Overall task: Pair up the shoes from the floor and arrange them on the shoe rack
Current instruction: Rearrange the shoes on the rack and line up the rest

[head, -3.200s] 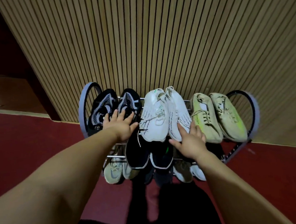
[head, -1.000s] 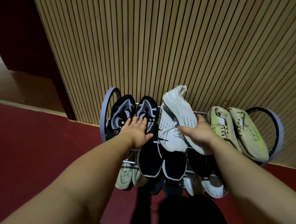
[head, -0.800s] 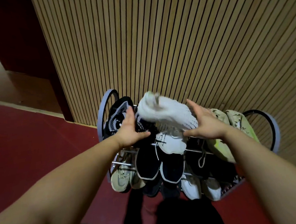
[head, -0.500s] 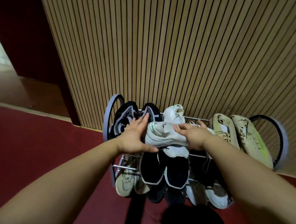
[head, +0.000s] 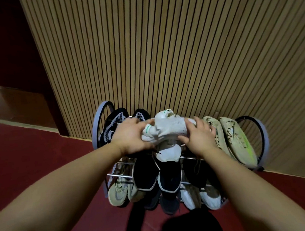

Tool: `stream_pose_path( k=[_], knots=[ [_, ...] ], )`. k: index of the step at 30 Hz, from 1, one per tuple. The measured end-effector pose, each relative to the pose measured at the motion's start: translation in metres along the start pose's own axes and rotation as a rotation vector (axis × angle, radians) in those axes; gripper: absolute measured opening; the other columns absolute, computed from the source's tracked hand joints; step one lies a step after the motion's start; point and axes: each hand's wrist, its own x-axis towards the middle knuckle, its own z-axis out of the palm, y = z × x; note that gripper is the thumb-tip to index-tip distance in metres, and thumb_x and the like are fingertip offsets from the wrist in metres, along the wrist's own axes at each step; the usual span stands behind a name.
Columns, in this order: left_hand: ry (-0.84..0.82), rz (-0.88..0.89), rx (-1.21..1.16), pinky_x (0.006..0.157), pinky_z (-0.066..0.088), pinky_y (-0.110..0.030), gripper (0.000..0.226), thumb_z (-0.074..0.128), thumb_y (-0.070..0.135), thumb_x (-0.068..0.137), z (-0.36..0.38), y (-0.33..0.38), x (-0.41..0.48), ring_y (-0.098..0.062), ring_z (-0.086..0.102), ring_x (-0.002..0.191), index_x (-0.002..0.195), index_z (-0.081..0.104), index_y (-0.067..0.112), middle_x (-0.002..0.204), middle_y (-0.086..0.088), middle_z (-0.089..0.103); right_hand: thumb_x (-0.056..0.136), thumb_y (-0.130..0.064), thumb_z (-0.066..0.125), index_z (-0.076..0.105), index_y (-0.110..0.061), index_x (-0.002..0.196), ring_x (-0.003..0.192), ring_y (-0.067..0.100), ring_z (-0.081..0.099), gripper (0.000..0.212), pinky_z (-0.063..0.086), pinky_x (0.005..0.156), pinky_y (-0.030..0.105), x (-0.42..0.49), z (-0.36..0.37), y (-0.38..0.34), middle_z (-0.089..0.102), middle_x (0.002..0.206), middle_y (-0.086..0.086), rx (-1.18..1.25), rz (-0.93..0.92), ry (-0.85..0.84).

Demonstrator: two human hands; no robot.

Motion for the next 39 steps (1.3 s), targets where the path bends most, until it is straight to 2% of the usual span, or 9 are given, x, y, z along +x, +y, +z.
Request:
stream_pose_path(
  k=[4,8,13,18,23,28,32,35,39],
  knots=[
    [0.245,-0.235,-0.065,0.080,0.040,-0.029,0.084,0.057,0.072,0.069,-0.008,-0.020,-0.012,-0.021,0.046,0.100,0.143,0.030,0.042,0.103,-0.003,0.047,0.091,-0.054,0.044,0.008,-0.030,0.150,0.144,0.030,0.006,0.073,0.012,0.114,0.048,0.002,-0.006,-0.019,0.006,0.157,0.008,0.310,0.093,0.030],
    [0.018,-0.485,0.030,0.094,0.041,-0.039,0.084,0.052,0.070,0.077,0.006,-0.016,-0.009,-0.033,0.043,0.119,0.147,0.017,0.037,0.127,-0.015,0.045,0.081,-0.067,0.050,-0.009,-0.031,0.149,0.145,0.033,-0.008,0.097,0.006,0.115,0.048,-0.006,0.014,-0.052,-0.012,0.158,0.011,0.333,0.039,-0.353],
    [-0.001,-0.470,0.066,0.110,0.027,-0.041,0.080,0.050,0.063,0.083,0.023,-0.013,0.001,-0.033,0.025,0.138,0.149,0.013,0.039,0.154,-0.011,0.020,0.076,-0.072,0.053,-0.017,-0.026,0.148,0.140,0.043,-0.019,0.110,-0.004,0.116,0.048,-0.007,0.050,-0.067,-0.030,0.150,0.022,0.069,0.027,-0.527],
    [0.037,-0.459,-0.176,0.100,0.041,-0.036,0.078,0.061,0.050,0.083,0.024,-0.017,-0.004,-0.027,0.038,0.132,0.149,0.019,0.039,0.152,-0.007,0.023,0.087,-0.044,0.053,-0.009,-0.031,0.149,0.141,0.043,-0.016,0.089,-0.002,0.116,0.046,-0.004,0.056,-0.060,-0.027,0.151,0.022,0.045,-0.079,-0.522],
    [0.017,-0.484,-0.218,0.102,0.042,-0.039,0.079,0.062,0.050,0.082,0.024,-0.019,0.000,-0.025,0.041,0.130,0.148,0.021,0.038,0.151,-0.005,0.023,0.086,-0.056,0.052,-0.001,-0.041,0.148,0.143,0.036,-0.014,0.084,0.004,0.117,0.045,0.006,0.044,-0.028,-0.024,0.154,0.012,0.120,-0.171,-0.594],
    [-0.078,-0.491,-0.189,0.104,0.040,-0.037,0.086,0.061,0.055,0.081,0.017,-0.022,0.004,-0.027,0.039,0.130,0.150,0.013,0.036,0.149,-0.007,0.022,0.081,-0.065,0.053,0.001,-0.031,0.150,0.143,0.038,-0.012,0.092,0.005,0.117,0.048,0.016,0.032,-0.033,-0.021,0.155,0.014,0.105,-0.095,-0.678],
    [-0.130,-0.488,-0.185,0.107,0.037,-0.038,0.091,0.061,0.057,0.080,0.016,-0.026,0.005,-0.029,0.036,0.133,0.150,0.006,0.036,0.151,-0.008,0.018,0.077,-0.070,0.053,-0.005,-0.025,0.148,0.143,0.040,-0.002,0.102,0.009,0.116,0.049,0.028,0.038,-0.066,-0.007,0.155,0.021,0.262,0.162,-0.443],
    [-0.120,-0.455,-0.185,0.106,0.038,-0.037,0.091,0.060,0.059,0.080,0.018,-0.032,0.001,-0.028,0.037,0.133,0.150,0.005,0.039,0.151,-0.007,0.019,0.075,-0.068,0.058,-0.011,-0.025,0.148,0.142,0.040,0.002,0.110,0.010,0.114,0.048,0.031,0.050,-0.072,-0.011,0.155,0.022,0.226,0.231,-0.406],
    [-0.094,-0.426,-0.186,0.101,0.042,-0.036,0.091,0.060,0.061,0.079,0.018,-0.035,0.000,-0.027,0.041,0.129,0.149,0.004,0.041,0.148,-0.006,0.023,0.077,-0.045,0.066,0.002,-0.027,0.147,0.128,0.037,0.035,0.097,0.032,0.104,0.043,0.038,0.040,-0.054,0.035,0.141,0.019,0.306,0.203,-0.275]
  ],
)
